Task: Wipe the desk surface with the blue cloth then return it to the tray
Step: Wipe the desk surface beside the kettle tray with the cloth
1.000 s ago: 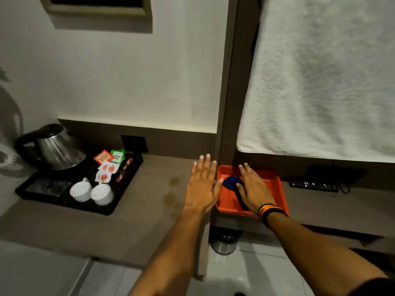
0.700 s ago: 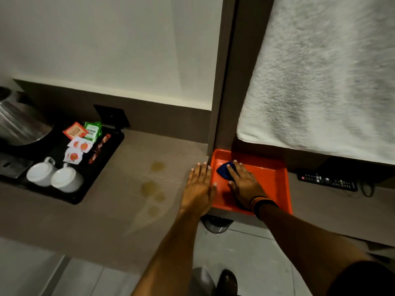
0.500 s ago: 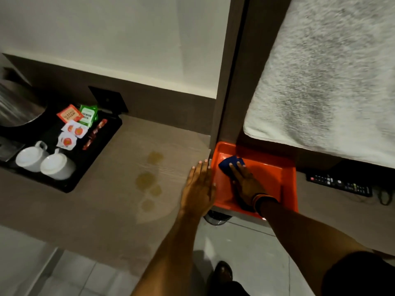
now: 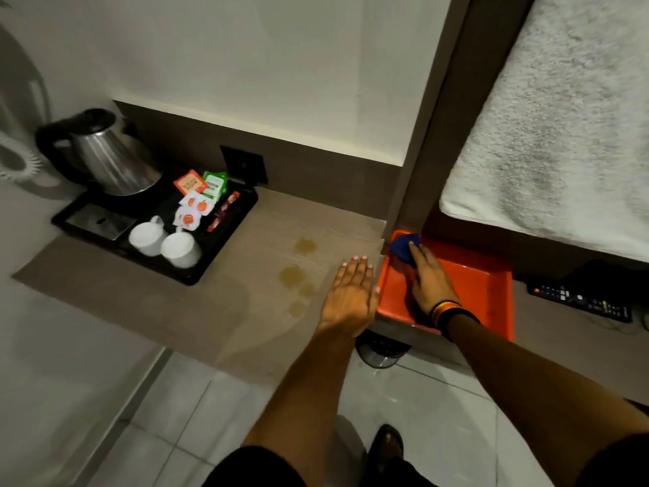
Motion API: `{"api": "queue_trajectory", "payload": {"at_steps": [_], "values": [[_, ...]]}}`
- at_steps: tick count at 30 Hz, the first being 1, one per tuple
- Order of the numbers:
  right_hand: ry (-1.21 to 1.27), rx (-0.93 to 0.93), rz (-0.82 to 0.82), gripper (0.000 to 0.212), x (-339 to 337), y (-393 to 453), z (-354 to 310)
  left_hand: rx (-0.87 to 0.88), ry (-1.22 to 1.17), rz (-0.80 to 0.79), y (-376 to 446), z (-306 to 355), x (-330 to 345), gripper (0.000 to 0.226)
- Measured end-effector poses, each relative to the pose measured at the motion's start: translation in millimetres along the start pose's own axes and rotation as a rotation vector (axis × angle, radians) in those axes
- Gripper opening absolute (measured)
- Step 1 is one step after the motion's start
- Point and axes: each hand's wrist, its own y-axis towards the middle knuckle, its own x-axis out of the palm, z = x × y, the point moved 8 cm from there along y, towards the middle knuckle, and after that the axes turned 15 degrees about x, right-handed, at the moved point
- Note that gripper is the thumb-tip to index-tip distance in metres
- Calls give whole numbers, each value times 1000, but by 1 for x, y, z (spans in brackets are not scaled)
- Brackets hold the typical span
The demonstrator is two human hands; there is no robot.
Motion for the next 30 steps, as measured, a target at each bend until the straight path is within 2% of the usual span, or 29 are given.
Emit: {"api": "queue_trajectory", "payload": {"at_steps": [6, 11, 14, 19, 22, 25, 28, 30], "values": [[131, -56, 32, 73, 18, -93, -79, -19, 62, -5, -91, -34, -39, 70], [219, 14, -50, 65, 72, -170, -116, -183, 113, -61, -188, -103, -44, 63], [120, 34, -116, 65, 110, -191, -118, -268, 127, -60, -223, -137, -43, 63], [-122, -63, -107, 62, 139, -184, -130, -340, 48, -8, -249, -183, -21, 67], [-179, -72, 21, 60, 146, -177, -133, -270, 43, 172, -255, -193, -14, 70], [-178, -14, 105, 59, 148, -147, -133, -178, 126, 376, -260, -190, -14, 58], [-160, 43, 88, 58, 150, -99, -147, -223, 135, 335, -256, -196, -13, 62], [-158, -38, 52, 55, 152, -96, -166, -249, 144, 286, -252, -199, -13, 64]]}}
